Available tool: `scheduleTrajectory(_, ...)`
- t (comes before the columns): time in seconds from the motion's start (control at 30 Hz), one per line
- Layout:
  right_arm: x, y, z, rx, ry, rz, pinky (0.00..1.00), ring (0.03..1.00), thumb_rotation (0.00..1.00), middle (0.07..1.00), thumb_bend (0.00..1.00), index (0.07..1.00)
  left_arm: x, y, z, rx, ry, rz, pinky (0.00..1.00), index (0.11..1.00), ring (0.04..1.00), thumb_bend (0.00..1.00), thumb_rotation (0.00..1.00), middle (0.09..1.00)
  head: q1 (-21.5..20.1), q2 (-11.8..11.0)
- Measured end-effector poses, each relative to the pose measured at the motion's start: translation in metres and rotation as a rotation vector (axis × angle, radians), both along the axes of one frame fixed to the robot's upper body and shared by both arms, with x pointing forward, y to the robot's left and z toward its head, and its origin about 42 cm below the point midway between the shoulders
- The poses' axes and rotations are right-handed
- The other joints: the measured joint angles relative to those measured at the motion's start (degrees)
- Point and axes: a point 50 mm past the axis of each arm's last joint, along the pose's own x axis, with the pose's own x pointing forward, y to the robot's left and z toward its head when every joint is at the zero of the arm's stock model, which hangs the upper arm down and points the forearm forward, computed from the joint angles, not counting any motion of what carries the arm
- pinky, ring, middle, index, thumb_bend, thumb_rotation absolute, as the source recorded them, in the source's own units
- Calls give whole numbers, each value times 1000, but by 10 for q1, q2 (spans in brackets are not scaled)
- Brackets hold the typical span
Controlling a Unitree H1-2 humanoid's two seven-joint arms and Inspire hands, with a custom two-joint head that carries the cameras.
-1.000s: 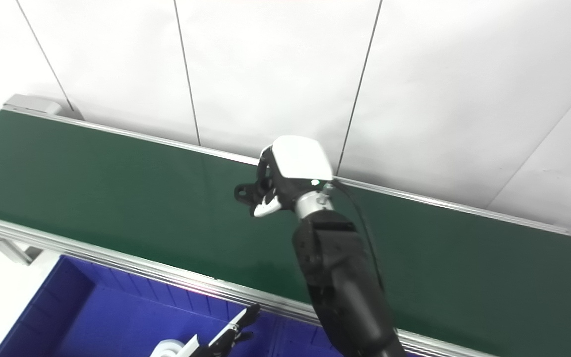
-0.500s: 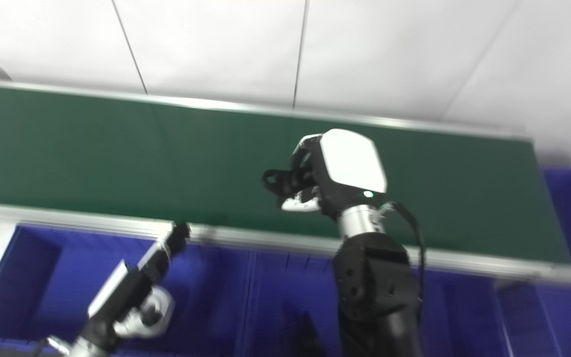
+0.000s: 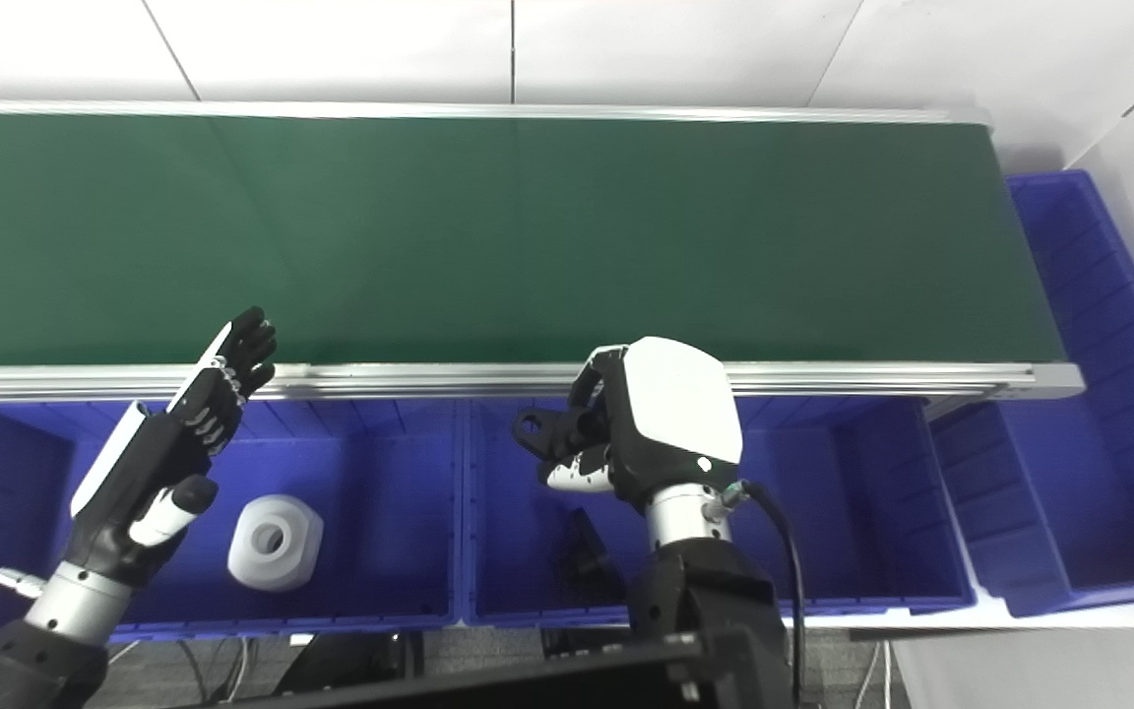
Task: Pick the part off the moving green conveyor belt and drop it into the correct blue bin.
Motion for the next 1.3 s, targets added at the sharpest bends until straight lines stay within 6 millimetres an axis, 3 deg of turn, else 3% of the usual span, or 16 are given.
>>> scheduleTrajectory(0.33, -4, -12, -38, -46, 99, -30, 249, 346, 0, 422, 520, 533, -3, 0, -2, 4, 16, 7, 966, 1000, 1000, 867, 829, 1000, 20, -14)
scheduleTrajectory(0.37, -4, -13, -43, -60, 118, -31, 298, 407, 58, 490, 521, 521, -3, 0, -2, 4, 17, 7, 963, 1000, 1000, 872, 827, 1000, 25, -17)
scheduleTrajectory(0.4, -5, -14, -48, -76, 136, -34, 336, 448, 130, 542, 586, 550, -4, -1, -2, 4, 18, 8, 962, 1000, 1000, 873, 826, 1000, 26, -17)
scheduleTrajectory(0.43, -6, -15, -51, -96, 153, -42, 383, 498, 234, 601, 714, 618, -4, -1, -2, 2, 18, 9, 961, 1000, 1000, 874, 826, 1000, 30, -18)
scheduleTrajectory(0.47, -8, -17, -53, -121, 166, -50, 474, 584, 368, 678, 835, 687, -4, -2, -2, -1, 19, 10, 958, 1000, 1000, 878, 827, 1000, 34, -20)
scheduleTrajectory(0.53, -9, -19, -53, -179, 191, -57, 701, 762, 625, 831, 967, 819, -5, -4, -3, -3, 21, 13, 949, 1000, 998, 893, 832, 1000, 40, -22)
scheduleTrajectory(0.57, -9, -18, -54, -197, 216, -56, 833, 848, 742, 901, 991, 880, -6, -6, -4, 1, 21, 14, 942, 1000, 994, 901, 837, 1000, 47, -25)
scheduleTrajectory(0.6, -10, -18, -54, -205, 237, -56, 846, 856, 753, 908, 993, 886, -7, -7, -4, 2, 22, 14, 941, 1000, 993, 901, 837, 1000, 47, -25)
scheduleTrajectory(0.63, -11, -18, -55, -217, 262, -54, 937, 906, 825, 945, 998, 917, -8, -9, -5, -2, 24, 16, 949, 1000, 996, 905, 833, 1000, 47, -25)
scheduleTrajectory(0.7, -13, -18, -56, -228, 284, -53, 992, 946, 922, 972, 1000, 942, -9, -10, -5, -4, 27, 16, 948, 1000, 994, 901, 839, 1000, 58, -28)
scheduleTrajectory(0.83, -14, -19, -55, -230, 293, -51, 1000, 948, 978, 973, 1000, 947, -11, -11, -6, 10, 20, 11, 945, 1000, 993, 903, 833, 1000, 78, -37)
scheduleTrajectory(0.97, -17, -19, -55, -137, 204, -48, 705, 768, 913, 812, 1000, 823, -14, -15, -9, -1, 19, 4, 969, 1000, 1000, 873, 801, 1000, 114, -50)
scheduleTrajectory(1.07, -21, -21, -56, 35, 84, -42, 554, 643, 893, 695, 908, 760, -16, -15, -16, 0, 44, 3, 964, 1000, 1000, 860, 796, 1000, 136, -58)
scheduleTrajectory(1.17, -28, -18, -58, 218, -5, -60, 544, 643, 913, 701, 793, 743, -19, -15, -25, 3, 76, 4, 971, 1000, 1000, 869, 786, 1000, 162, -78)
scheduleTrajectory(1.23, -38, -14, -59, 365, -44, -78, 570, 668, 913, 721, 773, 742, -22, -15, -29, 2, 89, 5, 975, 1000, 1000, 867, 784, 1000, 163, -78)
scheduleTrajectory(1.3, -49, -9, -58, 504, -93, -99, 630, 717, 903, 764, 762, 759, -24, -17, -30, -5, 85, 6, 977, 1000, 1000, 854, 783, 1000, 185, -96)
